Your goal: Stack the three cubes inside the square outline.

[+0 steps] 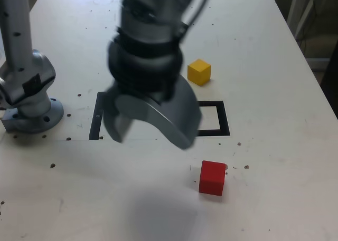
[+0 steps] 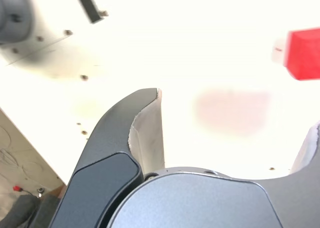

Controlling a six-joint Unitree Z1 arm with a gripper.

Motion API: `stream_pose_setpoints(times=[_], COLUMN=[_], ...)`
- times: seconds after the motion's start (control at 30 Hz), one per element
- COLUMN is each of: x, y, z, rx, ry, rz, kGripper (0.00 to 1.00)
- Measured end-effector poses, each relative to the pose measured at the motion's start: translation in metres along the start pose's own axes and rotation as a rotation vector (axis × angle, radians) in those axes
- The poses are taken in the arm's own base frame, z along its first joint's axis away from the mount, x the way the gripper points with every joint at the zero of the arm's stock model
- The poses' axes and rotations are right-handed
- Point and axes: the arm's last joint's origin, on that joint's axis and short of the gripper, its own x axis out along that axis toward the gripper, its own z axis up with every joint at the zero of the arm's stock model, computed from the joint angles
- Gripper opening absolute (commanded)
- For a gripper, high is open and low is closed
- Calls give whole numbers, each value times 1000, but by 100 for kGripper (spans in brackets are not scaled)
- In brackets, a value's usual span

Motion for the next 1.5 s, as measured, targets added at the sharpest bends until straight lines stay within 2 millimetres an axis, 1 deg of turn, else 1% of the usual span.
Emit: stream_pose_setpoints(times=[0.1,0.17,0.3,0.37,0.43,0.53,0.6,0.77,0.87,0.97,1.03,1.2,1.37,1.5], x=[1,-1,-17,-19,-15,-5,1,25,36,58,65,73,67,66], y=[-7,-10,-5,-1,4,19,23,26,25,25,25,23,23,21], z=[27,39,58,70,78,83,84,83,83,84,85,90,96,99], rx=[36,58,74,72,71,54,49,45,46,46,46,48,35,19], ry=[-1,-11,-82,-104,-94,-60,-44,0,-17,-12,-13,-14,-47,-68], rz=[0,-4,-26,-35,-35,-29,-25,-26,-39,-41,-39,-23,1,16], kGripper=[100,100,100,100,100,99,99,99,99,99,99,98,87,84])
